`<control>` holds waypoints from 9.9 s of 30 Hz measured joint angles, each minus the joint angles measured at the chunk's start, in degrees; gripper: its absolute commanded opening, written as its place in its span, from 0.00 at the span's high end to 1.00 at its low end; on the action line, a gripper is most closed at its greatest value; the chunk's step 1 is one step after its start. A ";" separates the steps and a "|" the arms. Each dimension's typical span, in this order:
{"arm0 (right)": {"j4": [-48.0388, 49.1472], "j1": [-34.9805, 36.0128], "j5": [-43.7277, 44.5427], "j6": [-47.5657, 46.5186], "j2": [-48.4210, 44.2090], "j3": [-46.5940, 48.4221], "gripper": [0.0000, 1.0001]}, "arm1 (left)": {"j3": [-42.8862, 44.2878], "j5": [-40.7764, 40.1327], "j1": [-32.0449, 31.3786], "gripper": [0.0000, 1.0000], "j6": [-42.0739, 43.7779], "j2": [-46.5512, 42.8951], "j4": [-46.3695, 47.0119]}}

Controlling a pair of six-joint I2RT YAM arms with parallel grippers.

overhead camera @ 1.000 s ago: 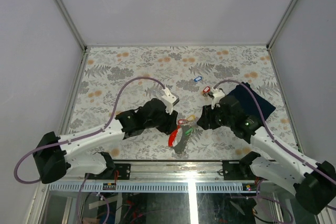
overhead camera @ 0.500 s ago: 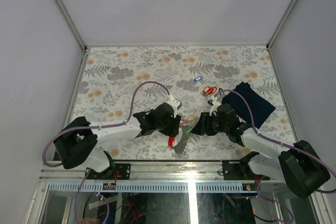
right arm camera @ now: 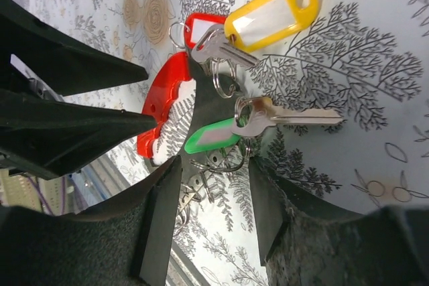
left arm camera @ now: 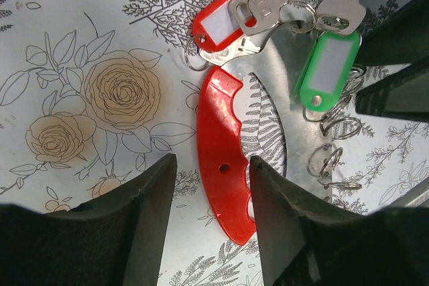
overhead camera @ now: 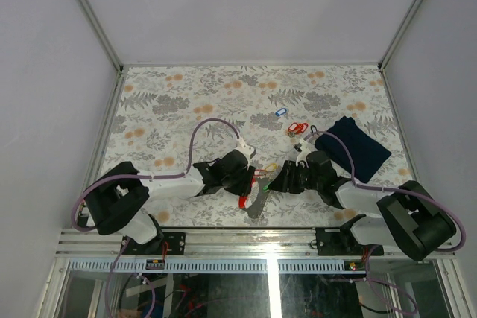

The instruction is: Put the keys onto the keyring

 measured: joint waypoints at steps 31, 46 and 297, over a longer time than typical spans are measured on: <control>-2.01 5.46 12.07 3.21 -22.12 -2.84 0.65 | -0.74 -6.05 -1.38 0.43 -2.60 -0.20 1.20; -16.79 5.40 22.25 -0.83 -32.30 -4.57 0.66 | 6.10 -17.00 -10.47 0.61 -5.77 5.35 -8.39; -11.02 11.85 20.28 4.28 -30.49 24.85 0.57 | 29.81 -28.61 -8.35 1.00 -4.33 -25.42 -19.39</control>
